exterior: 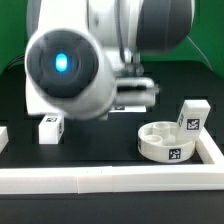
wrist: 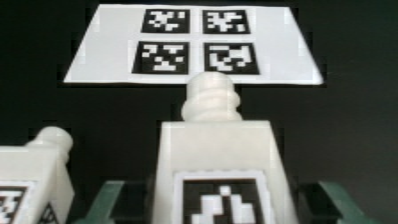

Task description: Assemble stool

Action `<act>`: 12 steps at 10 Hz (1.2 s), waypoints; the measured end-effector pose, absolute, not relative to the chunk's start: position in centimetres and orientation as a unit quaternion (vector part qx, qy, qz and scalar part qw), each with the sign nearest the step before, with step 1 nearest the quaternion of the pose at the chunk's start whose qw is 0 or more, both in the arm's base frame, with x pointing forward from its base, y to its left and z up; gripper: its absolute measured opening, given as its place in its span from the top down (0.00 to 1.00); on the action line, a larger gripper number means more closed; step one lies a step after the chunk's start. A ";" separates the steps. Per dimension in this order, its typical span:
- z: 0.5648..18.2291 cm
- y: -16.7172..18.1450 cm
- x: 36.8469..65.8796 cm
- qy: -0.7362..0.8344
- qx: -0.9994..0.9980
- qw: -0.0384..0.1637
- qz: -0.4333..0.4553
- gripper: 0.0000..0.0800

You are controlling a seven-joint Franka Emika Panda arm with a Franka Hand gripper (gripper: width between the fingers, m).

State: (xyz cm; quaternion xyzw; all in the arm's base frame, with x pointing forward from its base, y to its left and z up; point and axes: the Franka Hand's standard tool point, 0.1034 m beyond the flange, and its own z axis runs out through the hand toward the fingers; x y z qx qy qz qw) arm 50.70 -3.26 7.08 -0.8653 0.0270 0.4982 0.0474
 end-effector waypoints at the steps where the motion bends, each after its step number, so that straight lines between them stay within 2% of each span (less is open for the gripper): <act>1: 5.6 -3.6 51.5 0.028 -0.873 0.041 0.485 0.58; 2: 5.5 -3.6 53.0 0.025 -0.896 0.037 0.443 0.58; 5: 6.8 -3.5 53.5 0.029 -0.938 0.035 0.342 0.58; 9: 11.6 -2.7 55.5 0.025 -0.978 0.034 0.206 0.58; 12: 11.3 -3.1 56.3 0.028 -0.994 0.023 0.108 0.58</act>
Offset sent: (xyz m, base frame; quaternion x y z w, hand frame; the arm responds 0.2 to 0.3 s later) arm 0.0000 0.0000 0.0000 0.0000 0.1938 0.0000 0.9810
